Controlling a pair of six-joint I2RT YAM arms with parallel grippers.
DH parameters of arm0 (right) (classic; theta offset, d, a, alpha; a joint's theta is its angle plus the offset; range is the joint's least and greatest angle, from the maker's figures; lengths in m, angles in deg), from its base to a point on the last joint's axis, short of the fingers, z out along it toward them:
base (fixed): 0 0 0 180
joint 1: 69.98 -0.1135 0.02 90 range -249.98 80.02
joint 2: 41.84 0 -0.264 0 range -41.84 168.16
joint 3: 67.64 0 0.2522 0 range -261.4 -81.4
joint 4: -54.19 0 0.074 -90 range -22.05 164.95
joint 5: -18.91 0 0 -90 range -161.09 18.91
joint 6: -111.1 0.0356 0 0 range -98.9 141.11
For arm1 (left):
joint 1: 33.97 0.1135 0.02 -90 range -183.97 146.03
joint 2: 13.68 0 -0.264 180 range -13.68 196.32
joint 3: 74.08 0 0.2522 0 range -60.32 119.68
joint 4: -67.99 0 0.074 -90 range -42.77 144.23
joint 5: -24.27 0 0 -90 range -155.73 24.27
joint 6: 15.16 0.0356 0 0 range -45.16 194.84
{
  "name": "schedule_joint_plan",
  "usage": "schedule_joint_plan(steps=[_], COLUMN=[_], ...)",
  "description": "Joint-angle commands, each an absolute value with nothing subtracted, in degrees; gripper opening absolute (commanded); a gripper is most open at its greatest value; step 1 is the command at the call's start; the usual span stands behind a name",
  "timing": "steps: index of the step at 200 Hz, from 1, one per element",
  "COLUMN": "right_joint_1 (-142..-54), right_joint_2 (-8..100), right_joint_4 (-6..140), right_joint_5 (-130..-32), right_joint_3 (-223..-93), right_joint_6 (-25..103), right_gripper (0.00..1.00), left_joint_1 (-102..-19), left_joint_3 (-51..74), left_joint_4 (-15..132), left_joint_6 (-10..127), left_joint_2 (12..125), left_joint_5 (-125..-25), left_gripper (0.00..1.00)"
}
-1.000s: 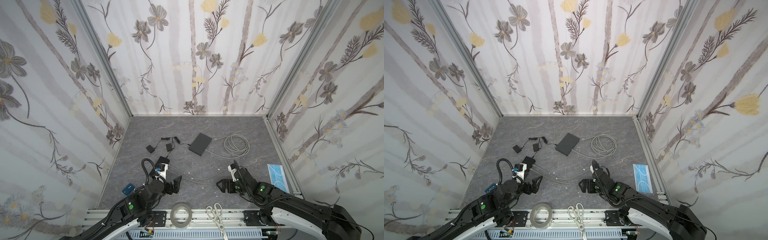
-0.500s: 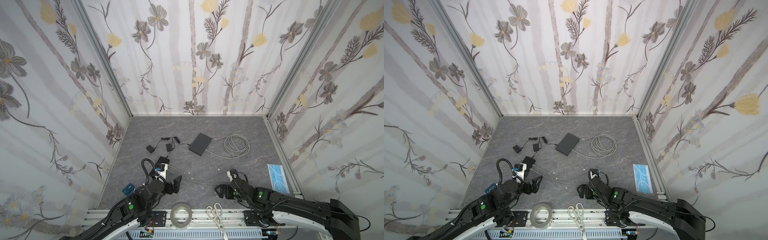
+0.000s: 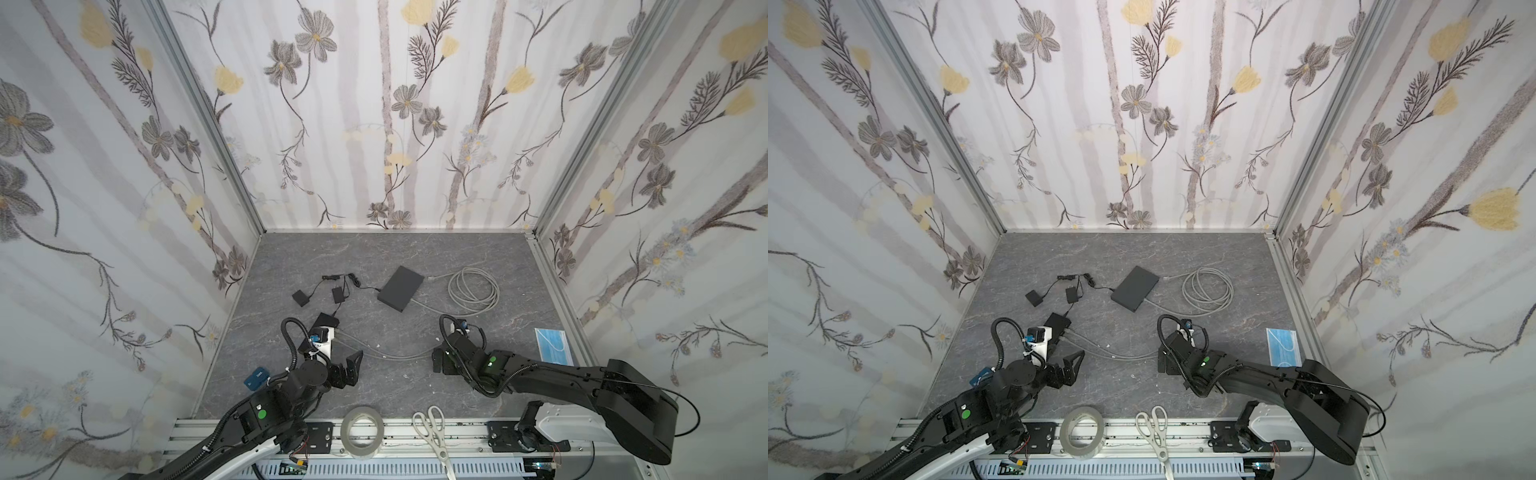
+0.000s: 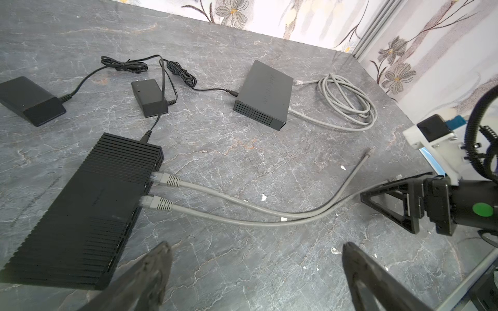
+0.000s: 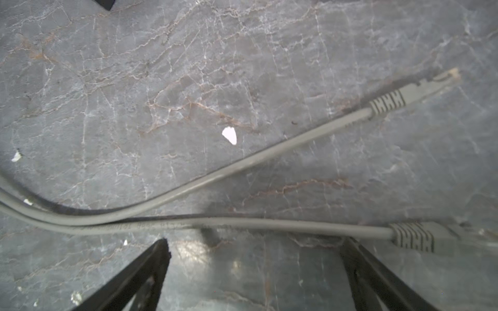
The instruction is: Insert the plug into the switch port
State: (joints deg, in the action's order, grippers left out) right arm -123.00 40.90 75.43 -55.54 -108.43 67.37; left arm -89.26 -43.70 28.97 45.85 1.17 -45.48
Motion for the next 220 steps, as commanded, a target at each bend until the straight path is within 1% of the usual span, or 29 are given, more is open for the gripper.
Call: schedule_joint_plan(steps=[1, 21, 36, 45, 59, 77, 88, 100, 111, 129, 139, 147, 166, 169, 190, 208, 220], right_joint_1=[-122.9, -122.9, -122.9, -122.9, -122.9, -122.8, -122.5, -122.4, -122.3, -121.4, -120.1, -118.8, -117.9, -116.3, -115.3, -112.8, -108.6], right_joint_2=[41.0, 36.3, 31.6, 28.8, 24.6, 18.8, 15.6, 12.3, 9.4, 5.1, 2.8, 0.5, -5.6, -6.6, -12.3, -15.9, -17.4], right_joint_4=[75.0, 76.4, 78.7, 80.8, 83.9, 83.1, 79.3, 70.8, 61.5, 44.8, 38.5, 35.7, 31.6, 30.7, 17.2, 8.9, 9.6], right_joint_5=[-58.0, -56.7, -53.4, -50.4, -43.2, -34.3, -28.3, -24.3, -21.4, -16.5, -16.8, -19.0, -28.9, -30.2, -33.5, -38.7, -44.0], right_joint_3=[-109.1, -109.1, -110.5, -112.4, -115.9, -118.3, -118.2, -115.5, -110.8, -101.5, -96.9, -94.2, -88.3, -86.8, -76.6, -69.5, -68.1], right_joint_6=[64.6, 62.5, 59.4, 56.9, 53.8, 49.5, 46.0, 36.2, 26.6, 14.7, 10.7, 9.4, 5.5, 5.0, -0.1, -5.0, -5.1], right_gripper=[1.0, 1.0, 1.0, 1.0, 1.0, 1.0, 1.0, 1.0, 1.0, 1.0, 1.0, 1.0, 1.0, 1.0, 1.0, 1.0, 1.0], left_joint_1=[-89.2, -89.2, -89.0, -88.8, -88.4, -87.4, -86.9, -86.5, -86.1, -85.2, -84.2, -83.3, -80.6, -80.1, -76.0, -70.7, -67.1], left_joint_3=[-43.1, -43.1, -43.1, -43.1, -42.8, -41.9, -42.2, -43.5, -45.6, -48.8, -49.5, -49.9, -51.6, -51.7, -54.3, -57.0, -57.0], left_joint_4=[28.0, 27.8, 27.8, 27.7, 27.8, 29.2, 32.1, 37.6, 44.6, 54.6, 58.1, 61.6, 69.3, 70.1, 77.1, 83.0, 83.8], left_joint_6=[44.9, 44.6, 44.3, 44.3, 44.2, 46.3, 47.9, 50.9, 56.1, 63.7, 66.7, 70.3, 77.5, 78.3, 83.4, 84.0, 82.2], left_joint_2=[0.9, 0.7, 0.6, 0.7, 0.7, 0.5, 0.1, -0.7, -1.6, -2.5, -2.9, -3.2, -3.2, -3.1, -1.5, 1.9, 4.9], left_joint_5=[-44.3, -44.3, -43.9, -43.6, -42.8, -39.7, -36.4, -33.3, -31.8, -26.9, -23.9, -23.5, -24.4, -24.6, -27.2, -30.6, -33.4], left_gripper=[1.0, 1.0, 1.0, 1.0, 1.0, 1.0, 1.0, 1.0, 1.0, 1.0, 1.0, 1.0, 1.0, 1.0, 1.0, 1.0, 1.0])
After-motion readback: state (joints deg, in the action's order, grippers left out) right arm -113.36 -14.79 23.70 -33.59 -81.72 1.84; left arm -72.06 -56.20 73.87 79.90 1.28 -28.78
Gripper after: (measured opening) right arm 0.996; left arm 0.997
